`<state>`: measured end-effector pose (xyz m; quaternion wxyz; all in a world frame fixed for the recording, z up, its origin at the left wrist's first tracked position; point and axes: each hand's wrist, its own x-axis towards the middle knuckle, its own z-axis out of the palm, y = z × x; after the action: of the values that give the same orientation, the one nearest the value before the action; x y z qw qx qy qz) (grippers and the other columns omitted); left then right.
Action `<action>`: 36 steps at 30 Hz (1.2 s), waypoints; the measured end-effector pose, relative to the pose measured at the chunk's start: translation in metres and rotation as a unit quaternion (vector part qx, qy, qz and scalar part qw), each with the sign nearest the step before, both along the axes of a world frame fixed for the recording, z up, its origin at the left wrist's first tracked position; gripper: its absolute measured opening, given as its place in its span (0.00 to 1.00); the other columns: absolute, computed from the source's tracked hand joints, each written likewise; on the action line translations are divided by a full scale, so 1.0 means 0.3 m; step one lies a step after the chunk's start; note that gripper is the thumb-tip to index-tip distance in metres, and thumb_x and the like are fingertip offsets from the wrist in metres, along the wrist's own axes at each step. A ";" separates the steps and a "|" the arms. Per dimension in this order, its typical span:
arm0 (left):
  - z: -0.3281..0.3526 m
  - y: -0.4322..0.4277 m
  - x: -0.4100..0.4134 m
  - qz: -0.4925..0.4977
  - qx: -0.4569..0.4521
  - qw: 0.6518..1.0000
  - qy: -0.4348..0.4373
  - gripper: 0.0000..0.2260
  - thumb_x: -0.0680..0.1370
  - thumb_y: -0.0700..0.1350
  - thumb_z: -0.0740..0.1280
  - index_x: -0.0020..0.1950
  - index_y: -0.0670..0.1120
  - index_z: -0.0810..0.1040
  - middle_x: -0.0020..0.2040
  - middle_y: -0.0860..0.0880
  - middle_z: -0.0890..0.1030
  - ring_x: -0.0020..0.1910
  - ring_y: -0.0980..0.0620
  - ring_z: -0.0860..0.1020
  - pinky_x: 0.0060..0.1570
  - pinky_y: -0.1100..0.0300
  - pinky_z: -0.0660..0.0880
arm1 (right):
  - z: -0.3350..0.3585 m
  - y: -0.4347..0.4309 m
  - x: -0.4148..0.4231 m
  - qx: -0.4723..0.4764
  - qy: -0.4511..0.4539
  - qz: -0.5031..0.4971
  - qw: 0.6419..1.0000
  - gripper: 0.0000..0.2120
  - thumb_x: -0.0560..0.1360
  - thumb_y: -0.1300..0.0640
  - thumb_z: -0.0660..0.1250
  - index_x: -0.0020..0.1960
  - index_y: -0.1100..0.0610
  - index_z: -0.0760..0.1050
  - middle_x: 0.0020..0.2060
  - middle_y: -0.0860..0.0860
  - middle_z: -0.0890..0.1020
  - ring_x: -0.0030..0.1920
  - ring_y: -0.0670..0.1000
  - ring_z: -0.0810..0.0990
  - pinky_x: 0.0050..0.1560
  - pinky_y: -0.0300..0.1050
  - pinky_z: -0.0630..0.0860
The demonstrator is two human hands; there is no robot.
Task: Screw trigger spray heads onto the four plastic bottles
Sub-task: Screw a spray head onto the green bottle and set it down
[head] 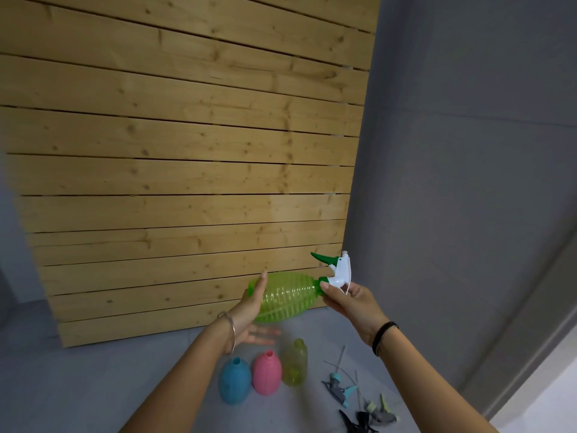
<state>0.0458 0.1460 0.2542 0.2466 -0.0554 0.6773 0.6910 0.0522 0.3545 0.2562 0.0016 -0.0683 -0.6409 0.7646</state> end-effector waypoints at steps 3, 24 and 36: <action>-0.010 -0.014 -0.003 0.007 0.002 0.998 0.059 0.23 0.74 0.58 0.65 0.66 0.56 0.65 0.70 0.45 0.70 0.47 0.49 0.80 0.44 0.57 0.81 | -0.013 0.014 -0.001 -0.001 -0.010 -0.010 1.000 0.03 0.71 0.60 0.71 0.44 0.59 0.79 0.40 0.52 0.83 0.41 0.46 0.81 0.43 0.31 0.80; -0.056 -0.004 -0.043 0.068 0.094 0.992 0.048 0.32 0.69 0.64 0.65 0.71 0.58 0.62 0.71 0.49 0.67 0.66 0.46 0.71 0.54 0.46 0.78 | -0.022 0.028 -0.005 0.053 -0.001 0.038 0.998 0.19 0.71 0.59 0.72 0.55 0.72 0.75 0.46 0.58 0.81 0.43 0.45 0.83 0.46 0.33 0.80; -0.056 0.005 -0.054 0.025 -0.011 0.999 0.016 0.30 0.73 0.69 0.54 0.70 0.58 0.59 0.67 0.52 0.66 0.64 0.47 0.70 0.55 0.48 0.77 | -0.015 0.018 0.009 0.057 -0.018 0.020 0.998 0.05 0.70 0.57 0.73 0.44 0.59 0.81 0.39 0.53 0.85 0.37 0.44 0.85 0.40 0.33 0.80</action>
<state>0.0297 0.1476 0.2373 0.2173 -0.0639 0.6872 0.6902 0.0550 0.3600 0.2516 -0.0211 -0.0694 -0.6846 0.7253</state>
